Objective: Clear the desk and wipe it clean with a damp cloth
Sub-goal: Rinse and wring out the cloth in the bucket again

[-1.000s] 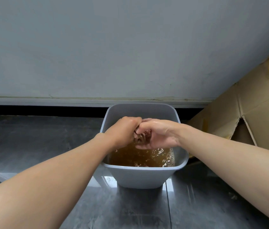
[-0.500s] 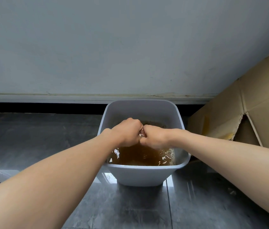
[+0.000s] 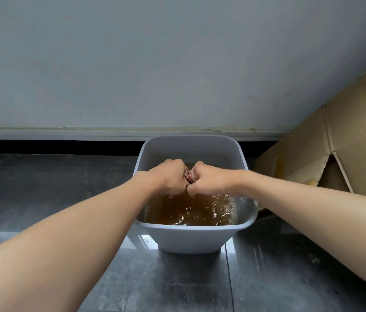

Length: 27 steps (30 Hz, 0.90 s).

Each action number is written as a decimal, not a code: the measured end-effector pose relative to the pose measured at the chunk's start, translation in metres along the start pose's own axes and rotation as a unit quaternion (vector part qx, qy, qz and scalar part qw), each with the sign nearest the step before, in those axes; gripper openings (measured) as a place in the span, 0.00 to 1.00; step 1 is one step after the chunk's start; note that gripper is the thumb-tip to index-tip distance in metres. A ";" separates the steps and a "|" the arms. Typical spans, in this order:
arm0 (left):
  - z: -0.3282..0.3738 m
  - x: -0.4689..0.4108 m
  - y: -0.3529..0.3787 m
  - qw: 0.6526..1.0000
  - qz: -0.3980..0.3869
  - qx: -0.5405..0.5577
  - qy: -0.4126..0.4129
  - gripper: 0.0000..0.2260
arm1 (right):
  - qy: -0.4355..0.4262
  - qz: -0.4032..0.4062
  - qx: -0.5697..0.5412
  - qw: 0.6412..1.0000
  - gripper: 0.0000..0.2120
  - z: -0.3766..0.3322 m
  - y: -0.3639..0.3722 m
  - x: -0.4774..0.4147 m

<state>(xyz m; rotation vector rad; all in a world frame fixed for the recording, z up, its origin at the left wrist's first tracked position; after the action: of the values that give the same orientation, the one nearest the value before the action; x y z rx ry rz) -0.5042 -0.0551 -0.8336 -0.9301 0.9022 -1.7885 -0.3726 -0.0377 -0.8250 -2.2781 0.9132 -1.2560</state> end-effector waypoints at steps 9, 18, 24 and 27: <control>0.014 0.006 -0.013 0.950 0.155 -0.149 0.228 0.05 | 0.073 -0.246 -0.272 0.927 0.09 0.007 -0.015 0.003; 0.017 -0.002 0.004 0.981 0.060 -0.147 0.109 0.10 | 0.026 -0.006 0.081 0.996 0.10 0.003 -0.007 0.001; 0.013 -0.009 0.009 0.999 0.030 -0.002 0.029 0.11 | -0.054 0.110 0.334 0.935 0.08 -0.003 -0.010 0.008; 0.014 -0.006 0.008 0.995 -0.011 0.100 -0.015 0.10 | -0.094 0.220 0.432 0.870 0.13 -0.006 -0.007 0.011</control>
<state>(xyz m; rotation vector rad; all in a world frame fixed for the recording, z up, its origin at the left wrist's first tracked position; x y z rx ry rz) -0.4874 -0.0549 -0.8352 -0.8375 0.6818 -1.8411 -0.3704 -0.0409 -0.8111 -1.3502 0.5695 -0.9360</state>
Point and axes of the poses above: each hand's wrist, its own x-axis away from the middle knuckle, its own y-axis out of the palm, z = x × y, the point moved 2 cm from there along -x, towards the middle knuckle, and after that the axes turned 15 degrees about y, right-handed, at the moved point
